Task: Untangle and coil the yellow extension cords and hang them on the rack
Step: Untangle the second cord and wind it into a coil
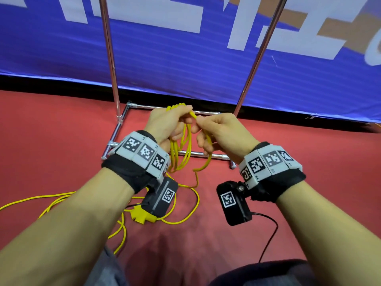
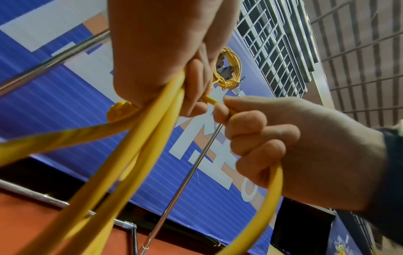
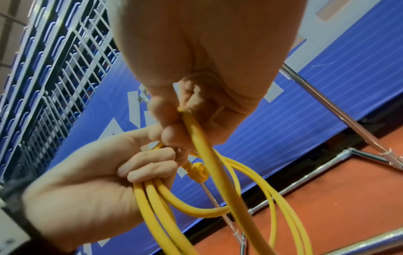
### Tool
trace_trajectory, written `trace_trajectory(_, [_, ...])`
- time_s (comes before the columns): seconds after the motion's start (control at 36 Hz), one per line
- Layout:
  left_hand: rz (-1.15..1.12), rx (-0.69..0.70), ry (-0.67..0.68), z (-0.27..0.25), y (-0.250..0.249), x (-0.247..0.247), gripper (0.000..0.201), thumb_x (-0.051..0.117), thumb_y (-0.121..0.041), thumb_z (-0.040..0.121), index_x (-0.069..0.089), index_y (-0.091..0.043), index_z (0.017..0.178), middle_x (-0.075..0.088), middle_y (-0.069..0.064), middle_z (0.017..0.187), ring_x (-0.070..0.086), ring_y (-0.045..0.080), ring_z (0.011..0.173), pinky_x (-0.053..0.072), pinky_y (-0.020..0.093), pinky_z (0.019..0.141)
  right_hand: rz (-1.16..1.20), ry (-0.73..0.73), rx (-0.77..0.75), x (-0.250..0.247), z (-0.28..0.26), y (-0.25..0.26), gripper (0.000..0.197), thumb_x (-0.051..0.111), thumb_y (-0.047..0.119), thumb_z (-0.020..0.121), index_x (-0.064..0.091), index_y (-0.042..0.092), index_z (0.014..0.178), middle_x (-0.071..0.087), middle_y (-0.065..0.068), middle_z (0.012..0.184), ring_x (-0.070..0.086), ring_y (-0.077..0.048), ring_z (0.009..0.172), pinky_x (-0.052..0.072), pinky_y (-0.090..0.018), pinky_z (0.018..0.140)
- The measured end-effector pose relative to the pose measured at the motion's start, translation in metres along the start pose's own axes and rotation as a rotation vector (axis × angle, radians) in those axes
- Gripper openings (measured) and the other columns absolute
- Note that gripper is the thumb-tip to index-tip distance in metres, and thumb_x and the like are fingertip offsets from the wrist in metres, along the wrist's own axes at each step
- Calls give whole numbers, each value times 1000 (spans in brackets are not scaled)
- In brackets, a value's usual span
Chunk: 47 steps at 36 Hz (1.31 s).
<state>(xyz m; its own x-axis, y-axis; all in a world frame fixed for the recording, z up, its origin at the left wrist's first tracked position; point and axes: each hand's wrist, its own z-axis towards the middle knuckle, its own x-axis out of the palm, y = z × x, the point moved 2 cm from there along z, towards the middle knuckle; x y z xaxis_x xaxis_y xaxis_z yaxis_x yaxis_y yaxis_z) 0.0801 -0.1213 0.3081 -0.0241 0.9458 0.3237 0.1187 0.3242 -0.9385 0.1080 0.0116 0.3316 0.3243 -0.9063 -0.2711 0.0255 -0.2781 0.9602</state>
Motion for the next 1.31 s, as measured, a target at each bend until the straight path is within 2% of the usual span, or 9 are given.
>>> trace_trajectory(0.11, [-107, 13, -16, 6, -10, -10, 23, 52, -8, 94, 55, 0, 73, 47, 14, 65, 23, 4, 25, 15, 15, 29, 67, 153, 105, -1, -10, -6, 24, 45, 19, 101, 61, 6, 89, 67, -9, 71, 63, -20, 62, 51, -28, 64])
trace_trajectory(0.22, [-175, -19, -31, 14, -13, -27, 24, 51, -10, 95, 55, 0, 74, 47, 13, 67, 21, 3, 25, 16, 15, 28, 26, 216, 83, -1, -19, -14, 17, 50, 8, 98, 56, -6, 105, 66, -15, 83, 63, -28, 79, 52, -47, 85])
trace_trajectory(0.36, [-119, -99, -1, 13, -8, -25, 29, 52, -19, 98, 56, -1, 76, 55, 13, 71, 23, 2, 23, 17, 15, 27, -29, 170, -12, 3, -18, -5, 25, 52, 8, 97, 51, -17, 100, 64, -16, 72, 58, -22, 51, 50, -28, 54])
trace_trajectory(0.58, [69, -103, 139, -1, 3, -1, 30, 59, -19, 94, 50, -1, 72, 38, 4, 40, 23, 6, 26, 15, 14, 30, -95, 40, -77, 6, -1, 5, 27, 48, 10, 100, 59, -5, 81, 64, -13, 69, 56, -16, 41, 40, -23, 38])
trace_trajectory(0.72, [31, -31, 35, 1, 1, 0, 17, 58, -7, 92, 56, 5, 80, 41, 1, 37, 22, 5, 25, 15, 12, 31, -17, 149, 55, 13, -3, -4, 38, 39, 24, 104, 56, 2, 79, 64, -13, 59, 58, -19, 41, 40, -21, 39])
trace_trajectory(0.83, [-39, 33, -67, 9, -10, -10, 26, 58, -6, 93, 56, -2, 67, 45, 13, 67, 23, 6, 25, 15, 12, 32, 102, 244, 172, 7, -14, -13, 37, 34, 23, 104, 57, 3, 83, 64, -14, 62, 66, -28, 58, 55, -30, 58])
trace_trajectory(0.92, [-82, 44, -103, 12, -13, -17, 26, 57, -8, 94, 57, -1, 69, 48, 11, 60, 23, 6, 25, 15, 13, 31, 160, 282, 191, 0, -18, -13, 30, 34, 15, 104, 57, 1, 91, 65, -14, 67, 69, -30, 65, 57, -42, 74])
trace_trajectory(1.08, [-57, -8, -30, 4, -7, -9, 23, 56, -17, 96, 60, 2, 83, 57, 10, 64, 24, 4, 25, 16, 12, 30, 73, 196, 64, 5, -12, -7, 26, 33, 10, 104, 54, -3, 97, 61, -11, 60, 57, -18, 42, 46, -22, 47])
trace_trajectory(1.31, [113, 30, -62, -6, 2, 8, 16, 63, -10, 88, 61, 3, 78, 38, 12, 55, 24, 9, 26, 15, 15, 33, 63, 149, 74, 5, -2, -6, 34, 35, 18, 105, 56, 1, 85, 63, -11, 59, 59, -21, 45, 51, -28, 52])
